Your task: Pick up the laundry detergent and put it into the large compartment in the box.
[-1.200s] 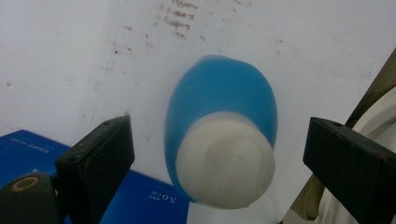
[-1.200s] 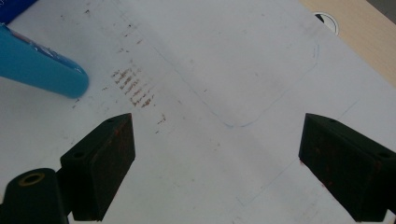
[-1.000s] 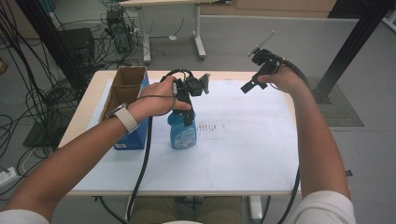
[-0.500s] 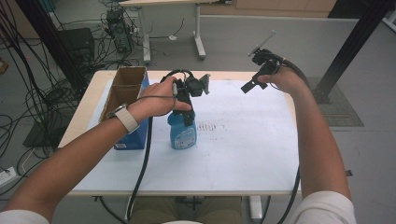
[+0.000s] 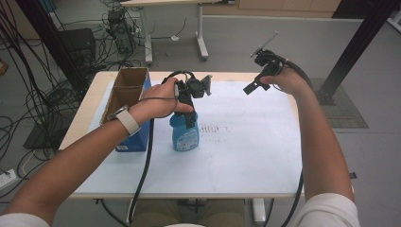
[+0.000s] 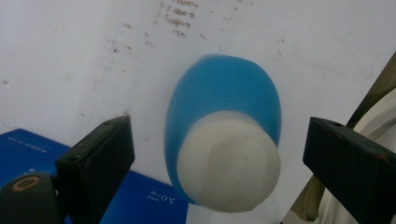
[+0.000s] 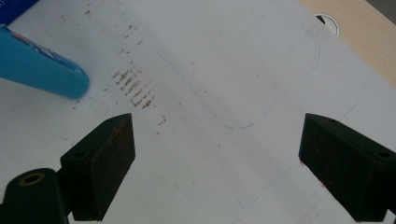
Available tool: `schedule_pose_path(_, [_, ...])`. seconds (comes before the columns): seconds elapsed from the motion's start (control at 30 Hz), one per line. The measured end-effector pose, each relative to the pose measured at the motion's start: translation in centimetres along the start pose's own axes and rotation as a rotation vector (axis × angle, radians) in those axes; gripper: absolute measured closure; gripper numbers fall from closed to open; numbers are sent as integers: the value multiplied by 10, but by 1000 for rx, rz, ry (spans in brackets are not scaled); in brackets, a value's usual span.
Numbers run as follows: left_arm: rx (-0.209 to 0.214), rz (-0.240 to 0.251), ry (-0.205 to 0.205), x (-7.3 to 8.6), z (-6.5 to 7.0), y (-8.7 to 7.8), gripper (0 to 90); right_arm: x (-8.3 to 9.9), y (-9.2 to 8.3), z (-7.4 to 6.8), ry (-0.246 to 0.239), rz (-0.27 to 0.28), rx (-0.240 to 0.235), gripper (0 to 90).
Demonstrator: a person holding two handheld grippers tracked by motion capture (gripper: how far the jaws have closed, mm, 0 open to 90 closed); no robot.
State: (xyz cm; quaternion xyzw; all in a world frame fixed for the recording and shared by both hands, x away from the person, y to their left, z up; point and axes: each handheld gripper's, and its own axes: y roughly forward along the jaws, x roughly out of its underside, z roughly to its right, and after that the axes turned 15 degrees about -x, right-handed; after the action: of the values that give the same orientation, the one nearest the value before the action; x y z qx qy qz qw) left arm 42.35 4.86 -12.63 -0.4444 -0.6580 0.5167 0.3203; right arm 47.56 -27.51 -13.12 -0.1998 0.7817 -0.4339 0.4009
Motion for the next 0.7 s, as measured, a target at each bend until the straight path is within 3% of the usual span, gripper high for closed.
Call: schedule_pose_path(0.7, [1,2,8,-1,-1,1,104,0,0,0,3,1,1,107])
